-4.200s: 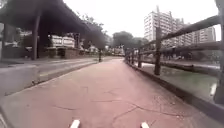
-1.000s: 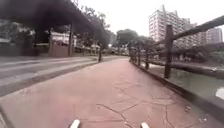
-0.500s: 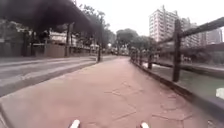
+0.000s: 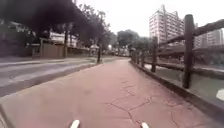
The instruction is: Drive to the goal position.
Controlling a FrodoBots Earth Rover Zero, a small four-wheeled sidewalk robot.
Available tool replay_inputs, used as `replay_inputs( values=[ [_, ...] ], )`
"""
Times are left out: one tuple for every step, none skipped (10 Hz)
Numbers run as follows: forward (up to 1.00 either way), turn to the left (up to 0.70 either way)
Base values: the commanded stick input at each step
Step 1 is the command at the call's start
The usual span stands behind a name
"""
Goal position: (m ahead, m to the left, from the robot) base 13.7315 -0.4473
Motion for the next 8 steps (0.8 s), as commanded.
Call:
replay_inputs(
  values=[
    [0.70,0.00],
    [0.70,0.00],
    [0.70,0.00],
    [0.70,0.00],
    [0.70,0.00],
    [0.70,0.00],
    [0.70,0.00],
    [0.70,0.00]
  ],
)
